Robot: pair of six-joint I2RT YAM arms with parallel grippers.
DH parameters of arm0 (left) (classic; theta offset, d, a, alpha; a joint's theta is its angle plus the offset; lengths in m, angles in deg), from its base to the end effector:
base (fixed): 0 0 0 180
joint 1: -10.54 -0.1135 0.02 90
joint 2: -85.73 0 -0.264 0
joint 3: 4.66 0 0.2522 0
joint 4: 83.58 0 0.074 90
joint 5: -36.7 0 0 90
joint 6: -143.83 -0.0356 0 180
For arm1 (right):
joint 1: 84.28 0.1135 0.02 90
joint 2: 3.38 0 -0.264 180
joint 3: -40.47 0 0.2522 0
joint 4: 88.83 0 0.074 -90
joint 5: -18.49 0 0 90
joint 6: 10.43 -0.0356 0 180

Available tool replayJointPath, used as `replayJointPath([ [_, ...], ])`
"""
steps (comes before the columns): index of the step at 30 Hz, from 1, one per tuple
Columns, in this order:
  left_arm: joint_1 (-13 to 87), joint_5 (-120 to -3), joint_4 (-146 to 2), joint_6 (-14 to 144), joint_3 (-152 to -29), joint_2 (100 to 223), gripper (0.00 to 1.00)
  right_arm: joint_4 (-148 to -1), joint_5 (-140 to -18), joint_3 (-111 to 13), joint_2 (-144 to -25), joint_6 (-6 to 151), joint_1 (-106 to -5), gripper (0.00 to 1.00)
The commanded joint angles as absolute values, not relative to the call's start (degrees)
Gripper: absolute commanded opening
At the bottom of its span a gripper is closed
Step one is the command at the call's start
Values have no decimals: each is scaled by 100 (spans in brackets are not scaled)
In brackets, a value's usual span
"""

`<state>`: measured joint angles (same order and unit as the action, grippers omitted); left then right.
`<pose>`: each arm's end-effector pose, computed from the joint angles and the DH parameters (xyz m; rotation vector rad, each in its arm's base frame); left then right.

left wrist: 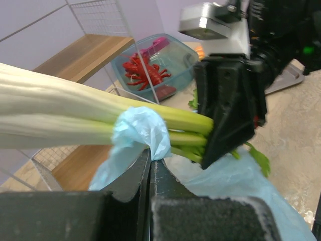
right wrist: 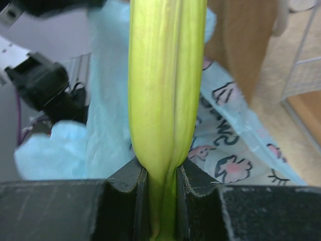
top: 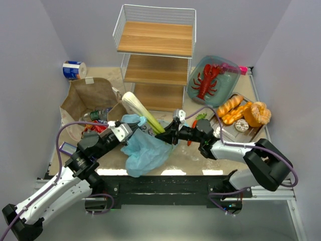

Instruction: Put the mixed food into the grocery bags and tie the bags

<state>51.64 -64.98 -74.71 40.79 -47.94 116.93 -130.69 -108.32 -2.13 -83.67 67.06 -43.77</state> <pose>0.1079 -0.1037 0.3091 0.8446 1.2885 -0.5448 0.1970 0.1963 0.2270 -0.9104 1.3654 1.2018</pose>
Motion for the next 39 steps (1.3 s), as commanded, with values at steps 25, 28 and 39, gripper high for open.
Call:
replayJointPath([
  [25, 4640, -4742, -7738, 4258, -4804, 11420, 0, -10391, -9708, 1300, -5700, 6217, -3779, 0],
  [28, 4623, -4880, -7746, 4249, -4821, 11447, 0, -9899, -9761, 1256, -5453, 6252, -3709, 0],
  [39, 4623, -5637, -7905, 4214, -4795, 11587, 0, -8704, -9831, 651, -5787, 6261, -2971, 0],
])
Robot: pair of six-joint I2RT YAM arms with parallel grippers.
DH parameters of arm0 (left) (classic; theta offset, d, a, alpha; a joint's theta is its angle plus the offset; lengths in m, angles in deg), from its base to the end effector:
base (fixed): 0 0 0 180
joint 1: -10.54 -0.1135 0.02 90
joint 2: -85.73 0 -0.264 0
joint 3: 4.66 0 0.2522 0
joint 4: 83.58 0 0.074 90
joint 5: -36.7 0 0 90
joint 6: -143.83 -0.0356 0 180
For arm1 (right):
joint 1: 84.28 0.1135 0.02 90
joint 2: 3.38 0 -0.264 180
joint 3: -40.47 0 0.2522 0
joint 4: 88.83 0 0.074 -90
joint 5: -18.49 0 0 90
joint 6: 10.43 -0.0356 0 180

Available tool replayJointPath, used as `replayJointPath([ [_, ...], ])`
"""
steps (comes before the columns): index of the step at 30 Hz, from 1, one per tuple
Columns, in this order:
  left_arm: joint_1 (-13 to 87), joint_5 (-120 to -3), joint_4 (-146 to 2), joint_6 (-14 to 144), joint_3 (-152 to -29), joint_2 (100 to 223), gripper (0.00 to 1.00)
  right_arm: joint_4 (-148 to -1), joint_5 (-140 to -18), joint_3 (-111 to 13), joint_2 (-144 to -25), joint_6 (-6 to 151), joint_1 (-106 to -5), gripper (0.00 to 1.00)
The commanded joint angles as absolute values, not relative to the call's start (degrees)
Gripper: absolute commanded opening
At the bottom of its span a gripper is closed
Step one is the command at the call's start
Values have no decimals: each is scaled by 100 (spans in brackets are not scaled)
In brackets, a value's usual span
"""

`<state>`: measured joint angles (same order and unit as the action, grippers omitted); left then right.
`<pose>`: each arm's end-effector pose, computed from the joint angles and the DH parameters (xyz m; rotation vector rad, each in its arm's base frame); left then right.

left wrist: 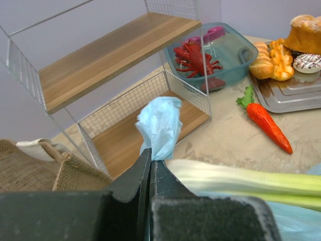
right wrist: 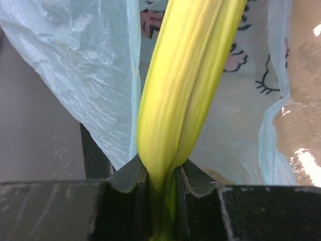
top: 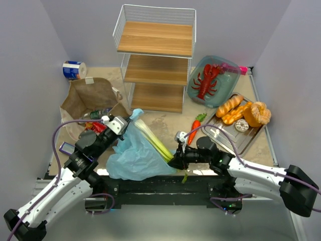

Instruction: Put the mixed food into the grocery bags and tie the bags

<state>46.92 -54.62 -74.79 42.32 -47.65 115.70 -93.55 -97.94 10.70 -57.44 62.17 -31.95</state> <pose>0.1173 -0.0874 0.3103 0.6290 1.3704 -0.3665 0.1064 0.1638 0.1880 -0.9423 1.8593 1.2259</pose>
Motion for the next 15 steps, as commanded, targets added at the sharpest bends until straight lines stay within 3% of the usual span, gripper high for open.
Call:
replayJointPath([
  [1, 4631, -5733, -7914, 4223, -4786, 11596, 0, -8607, -9831, 597, -5804, 6261, -2936, 0],
  [15, 4623, -7720, -8212, 4521, -5006, 12404, 0, -6164, -10701, -1352, -6674, 6798, -2759, 0],
])
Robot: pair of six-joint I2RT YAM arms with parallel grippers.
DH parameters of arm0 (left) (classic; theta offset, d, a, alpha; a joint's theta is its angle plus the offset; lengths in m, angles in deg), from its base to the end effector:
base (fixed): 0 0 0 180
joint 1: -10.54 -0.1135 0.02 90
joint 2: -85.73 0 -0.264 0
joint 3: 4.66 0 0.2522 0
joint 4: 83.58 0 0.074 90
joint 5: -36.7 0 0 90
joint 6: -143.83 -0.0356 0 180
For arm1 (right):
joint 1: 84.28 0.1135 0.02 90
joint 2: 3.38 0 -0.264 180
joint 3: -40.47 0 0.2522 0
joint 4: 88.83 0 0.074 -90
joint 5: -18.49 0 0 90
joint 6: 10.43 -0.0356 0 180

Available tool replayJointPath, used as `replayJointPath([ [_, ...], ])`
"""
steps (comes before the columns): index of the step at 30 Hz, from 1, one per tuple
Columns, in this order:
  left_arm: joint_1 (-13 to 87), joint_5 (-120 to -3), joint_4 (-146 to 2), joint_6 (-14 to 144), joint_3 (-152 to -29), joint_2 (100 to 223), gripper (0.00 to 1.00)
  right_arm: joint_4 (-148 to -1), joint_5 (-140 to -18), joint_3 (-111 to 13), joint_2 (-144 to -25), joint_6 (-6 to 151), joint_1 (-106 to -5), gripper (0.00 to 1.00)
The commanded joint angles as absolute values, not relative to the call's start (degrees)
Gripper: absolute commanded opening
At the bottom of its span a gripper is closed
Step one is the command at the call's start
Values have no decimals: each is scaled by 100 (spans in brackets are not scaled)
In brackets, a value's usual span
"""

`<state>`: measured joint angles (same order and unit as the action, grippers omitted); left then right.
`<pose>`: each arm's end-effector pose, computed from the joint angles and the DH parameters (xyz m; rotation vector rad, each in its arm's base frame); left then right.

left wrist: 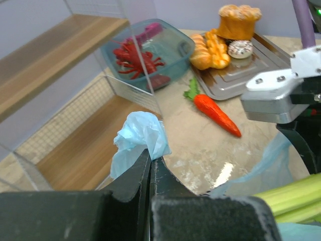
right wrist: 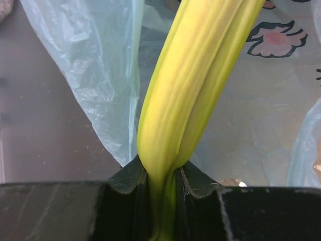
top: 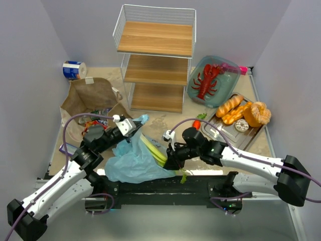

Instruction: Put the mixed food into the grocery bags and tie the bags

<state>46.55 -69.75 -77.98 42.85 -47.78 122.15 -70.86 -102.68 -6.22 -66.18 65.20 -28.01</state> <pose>0.1285 -0.1058 0.3017 0.8345 1.3419 -0.5659 0.1114 0.2000 0.2198 -1.1598 2.0607 1.2502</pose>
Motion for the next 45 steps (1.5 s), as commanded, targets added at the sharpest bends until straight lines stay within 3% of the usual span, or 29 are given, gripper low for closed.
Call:
replayJointPath([
  [1, 4631, -7886, -8369, 4557, -4997, 12439, 0, -6058, -10727, -1442, -6709, 6771, -2759, 0],
  [5, 4623, -8124, -8765, 4750, -5102, 12641, 0, -5750, -11131, -1784, -7096, 6560, -2759, 0],
  [14, 4631, -7931, -9355, 4442, -5805, 13353, 0, -4009, -10658, -2260, -7202, 6842, -2759, 0],
  [24, 4649, -8694, -9707, 5092, -5797, 13214, 0, -5097, -9340, -1979, -7132, 5542, -2987, 0],
  [29, 4684, -9056, -9619, 5522, -5253, 12792, 0, -5977, -8699, -1759, -7132, 5066, -3743, 0],
  [34, 4693, -8951, -9206, 5524, -4796, 12397, 0, -5934, -6783, -2119, -7105, 5189, -3823, 0],
  [45, 4754, -8038, -7835, 4944, -4663, 12027, 0, -5539, -7273, -2779, -7747, 5681, -3612, 0],
])
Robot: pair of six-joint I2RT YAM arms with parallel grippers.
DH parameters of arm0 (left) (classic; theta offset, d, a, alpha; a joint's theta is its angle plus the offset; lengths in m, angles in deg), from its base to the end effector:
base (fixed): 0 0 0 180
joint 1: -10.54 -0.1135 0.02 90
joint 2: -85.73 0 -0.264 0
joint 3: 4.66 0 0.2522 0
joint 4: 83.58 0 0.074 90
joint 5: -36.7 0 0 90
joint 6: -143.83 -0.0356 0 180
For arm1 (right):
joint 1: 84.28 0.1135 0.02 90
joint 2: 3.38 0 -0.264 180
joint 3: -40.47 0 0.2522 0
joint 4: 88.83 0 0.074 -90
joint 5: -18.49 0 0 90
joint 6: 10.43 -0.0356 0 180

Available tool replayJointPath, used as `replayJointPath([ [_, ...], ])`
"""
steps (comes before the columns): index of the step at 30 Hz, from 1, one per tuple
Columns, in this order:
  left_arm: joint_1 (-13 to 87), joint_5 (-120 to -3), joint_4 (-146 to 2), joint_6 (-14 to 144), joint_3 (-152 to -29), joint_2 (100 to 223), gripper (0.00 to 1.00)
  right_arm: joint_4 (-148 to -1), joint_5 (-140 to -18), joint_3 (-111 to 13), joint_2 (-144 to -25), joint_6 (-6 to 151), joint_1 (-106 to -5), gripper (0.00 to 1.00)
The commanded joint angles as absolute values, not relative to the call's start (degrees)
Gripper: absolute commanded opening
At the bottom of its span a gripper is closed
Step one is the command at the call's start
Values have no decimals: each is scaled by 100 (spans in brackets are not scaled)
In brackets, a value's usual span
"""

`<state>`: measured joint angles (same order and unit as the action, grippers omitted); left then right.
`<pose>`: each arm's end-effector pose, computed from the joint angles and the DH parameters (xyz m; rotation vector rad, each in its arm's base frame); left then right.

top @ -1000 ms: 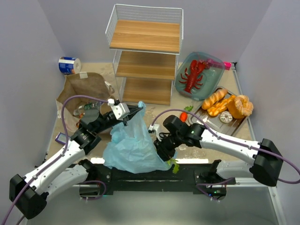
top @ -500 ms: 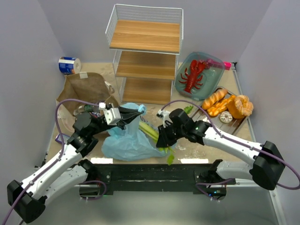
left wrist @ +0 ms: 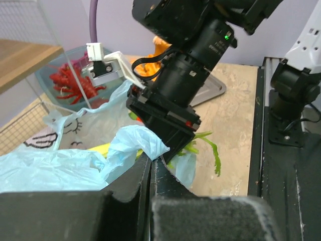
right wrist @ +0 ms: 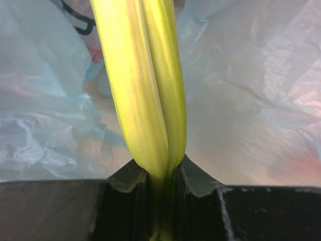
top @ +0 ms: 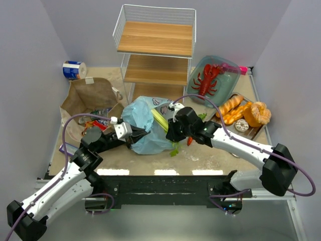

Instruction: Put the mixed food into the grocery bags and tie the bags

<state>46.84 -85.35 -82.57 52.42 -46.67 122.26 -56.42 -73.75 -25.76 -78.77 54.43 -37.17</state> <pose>0.1200 -0.1116 0.3028 0.9271 1.2710 -0.8987 0.1925 0.2093 0.2561 -0.4772 2.3479 0.6730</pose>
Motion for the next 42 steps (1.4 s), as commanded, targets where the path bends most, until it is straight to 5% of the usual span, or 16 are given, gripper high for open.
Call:
replayJointPath([
  [1, 4754, -7993, -7808, 4909, -4672, 11957, 0, -5469, -7300, -2744, -7730, 5664, -3612, 0],
  [8, 4772, -8292, -7484, 4882, -4672, 11974, 0, -5635, -7713, -2909, -7949, 5110, -3647, 0],
  [16, 4816, -8986, -7184, 4786, -4795, 12123, 0, -5082, -5834, -3999, -8720, 6190, -3656, 0],
  [22, 4807, -8206, -7070, 4890, -4935, 12080, 0, -4809, -5999, -4528, -9399, 6331, -3665, 26],
  [27, 4807, -7151, -7359, 5565, -4918, 11851, 0, -4906, -6096, -4439, -9031, 6428, -3778, 66],
  [32, 4807, -6500, -7351, 5902, -5049, 11939, 0, -4564, -6280, -4571, -8635, 6525, -4025, 93],
  [42, 4798, -6165, -7281, 5902, -5076, 12000, 0, -3992, -7052, -3878, -7432, 5964, -4623, 89],
])
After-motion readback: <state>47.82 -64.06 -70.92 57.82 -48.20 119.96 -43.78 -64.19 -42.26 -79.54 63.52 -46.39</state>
